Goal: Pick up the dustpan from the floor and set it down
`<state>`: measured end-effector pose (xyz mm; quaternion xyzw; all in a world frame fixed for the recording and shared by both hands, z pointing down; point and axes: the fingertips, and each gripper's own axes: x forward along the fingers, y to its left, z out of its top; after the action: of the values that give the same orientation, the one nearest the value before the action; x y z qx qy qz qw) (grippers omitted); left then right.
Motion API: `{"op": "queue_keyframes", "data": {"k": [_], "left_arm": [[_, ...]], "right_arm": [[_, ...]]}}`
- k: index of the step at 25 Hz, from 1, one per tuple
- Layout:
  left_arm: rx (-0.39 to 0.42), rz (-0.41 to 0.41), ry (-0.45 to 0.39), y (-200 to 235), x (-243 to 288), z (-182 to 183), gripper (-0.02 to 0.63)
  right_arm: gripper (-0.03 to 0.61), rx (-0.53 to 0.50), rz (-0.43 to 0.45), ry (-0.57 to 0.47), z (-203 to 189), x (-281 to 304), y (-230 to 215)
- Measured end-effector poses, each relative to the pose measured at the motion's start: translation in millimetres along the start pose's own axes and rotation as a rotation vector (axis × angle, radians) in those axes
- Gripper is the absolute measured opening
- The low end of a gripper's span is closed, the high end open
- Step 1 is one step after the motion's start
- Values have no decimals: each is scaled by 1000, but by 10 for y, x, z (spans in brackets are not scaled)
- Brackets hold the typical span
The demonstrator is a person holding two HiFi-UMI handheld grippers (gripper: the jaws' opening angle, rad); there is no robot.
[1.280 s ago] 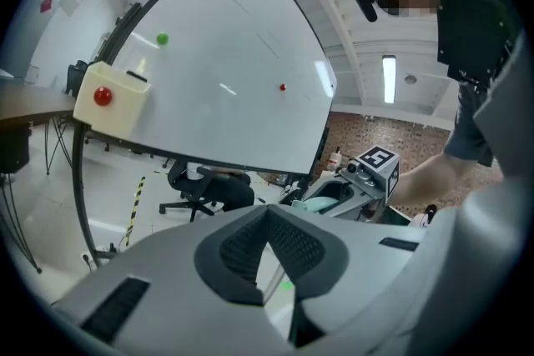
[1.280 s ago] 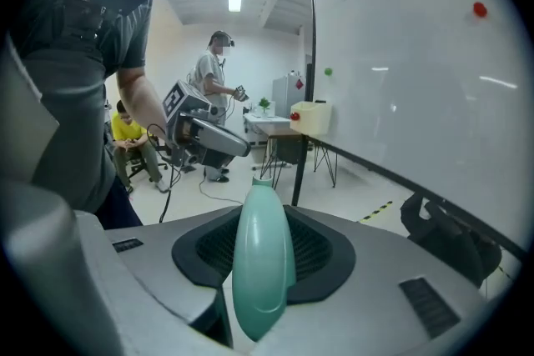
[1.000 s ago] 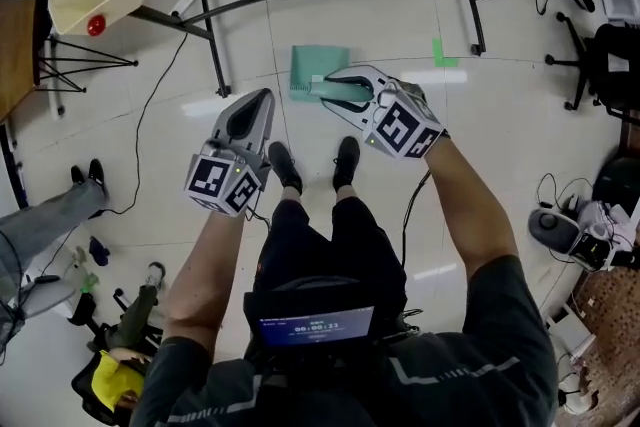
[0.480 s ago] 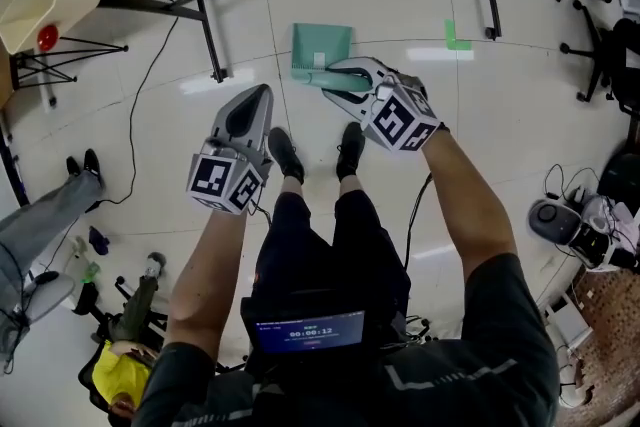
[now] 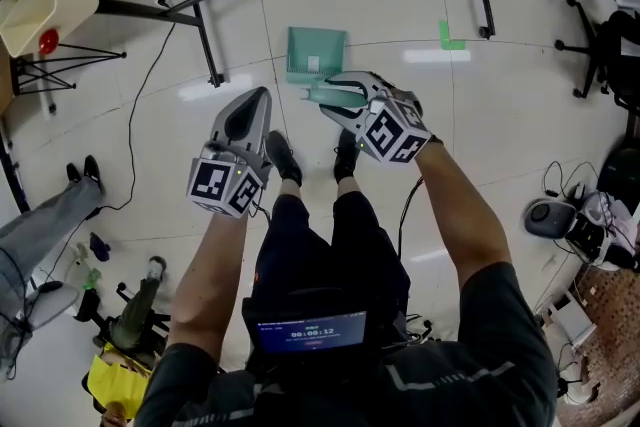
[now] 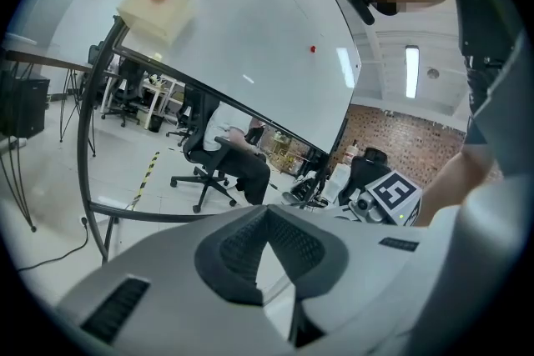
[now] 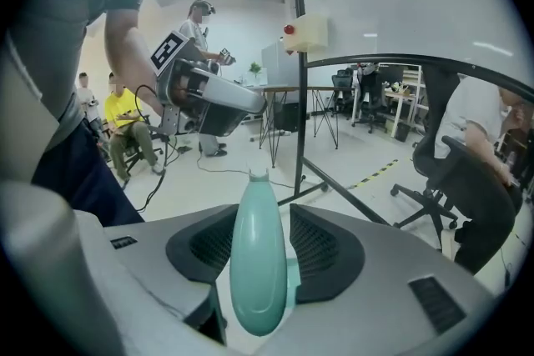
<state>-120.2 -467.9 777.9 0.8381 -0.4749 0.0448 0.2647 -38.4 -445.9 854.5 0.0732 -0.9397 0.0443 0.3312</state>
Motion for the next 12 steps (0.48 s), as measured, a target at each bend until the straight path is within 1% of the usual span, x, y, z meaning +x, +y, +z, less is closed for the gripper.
{"op": "queue_keyframes", "data": {"k": [1,5,9,12], "left_arm": [[-1,0,2,-27,-28,27,28],[5,-10,-19,-174,-191,249,28],[34,-13,-46,-352,-364,602,28],[52,-23,-74,-593,-578,968,28]], "right_arm": [[218,-2,7,14,0,-22,61],[221,-3,17,50,79,-196,295],[227,39,-28,3,383,-554,358],[227,57,-81,-48,774,-975,360]]}}
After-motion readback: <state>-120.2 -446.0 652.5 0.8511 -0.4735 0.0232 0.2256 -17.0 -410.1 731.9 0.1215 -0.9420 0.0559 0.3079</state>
